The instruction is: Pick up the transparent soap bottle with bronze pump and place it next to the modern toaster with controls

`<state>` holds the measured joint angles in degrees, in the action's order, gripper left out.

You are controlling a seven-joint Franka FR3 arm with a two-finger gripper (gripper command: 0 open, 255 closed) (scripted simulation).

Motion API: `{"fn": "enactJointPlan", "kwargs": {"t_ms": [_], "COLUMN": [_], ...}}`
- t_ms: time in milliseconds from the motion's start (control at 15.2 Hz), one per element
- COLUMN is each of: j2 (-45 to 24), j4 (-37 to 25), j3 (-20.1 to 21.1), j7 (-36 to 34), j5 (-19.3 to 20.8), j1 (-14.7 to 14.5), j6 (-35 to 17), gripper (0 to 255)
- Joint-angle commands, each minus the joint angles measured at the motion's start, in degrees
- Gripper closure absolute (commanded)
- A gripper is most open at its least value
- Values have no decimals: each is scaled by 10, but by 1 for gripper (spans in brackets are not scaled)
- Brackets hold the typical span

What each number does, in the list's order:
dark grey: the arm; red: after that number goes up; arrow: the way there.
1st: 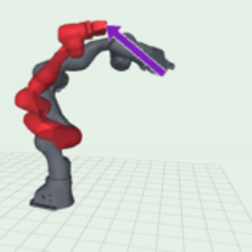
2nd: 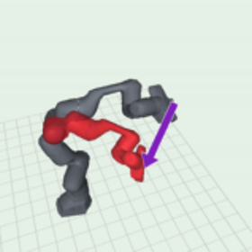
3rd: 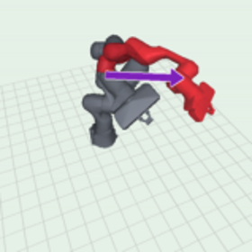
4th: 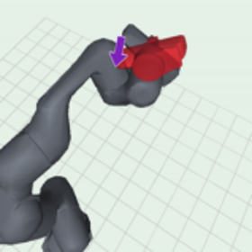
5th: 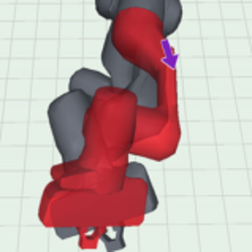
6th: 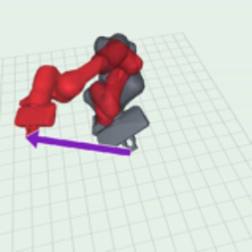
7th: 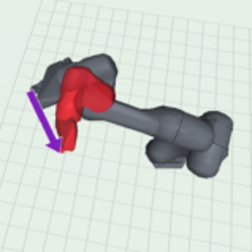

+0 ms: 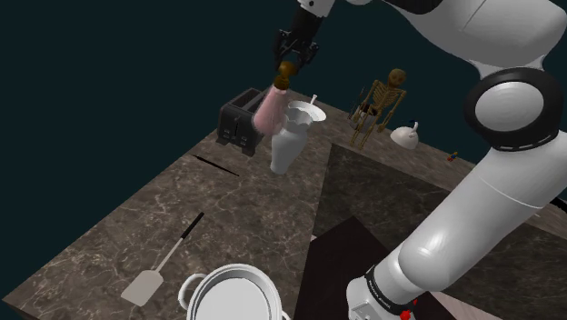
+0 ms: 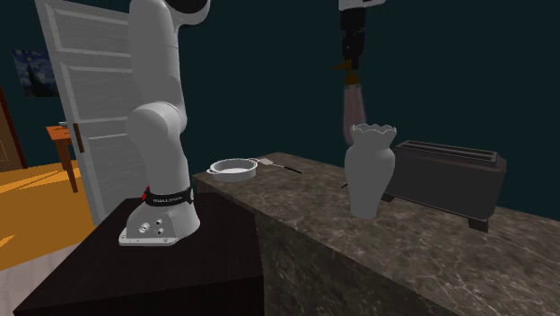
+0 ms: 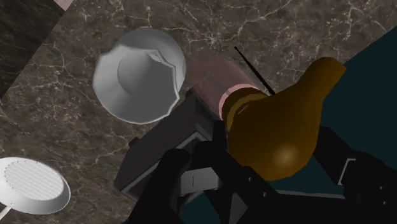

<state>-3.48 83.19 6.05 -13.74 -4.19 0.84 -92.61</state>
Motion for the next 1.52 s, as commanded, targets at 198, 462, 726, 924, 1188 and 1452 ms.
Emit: {"fn": "enactJointPlan", "kwargs": {"t_ms": [198, 462, 726, 924, 1188, 1452], "j2": [13, 20, 24, 26, 27, 25], "j4": [57, 97, 133, 158, 190, 218], "j3": [0, 0, 0, 0, 0, 0], "j7": [4, 7, 9, 11, 13, 15], "j5": [-2, -3, -4, -4, -5, -6], "j1": [0, 1, 1, 0, 0, 0], "j6": [-45, -77, -109, -133, -163, -194], "gripper": [255, 255, 255, 255, 255, 255]}}
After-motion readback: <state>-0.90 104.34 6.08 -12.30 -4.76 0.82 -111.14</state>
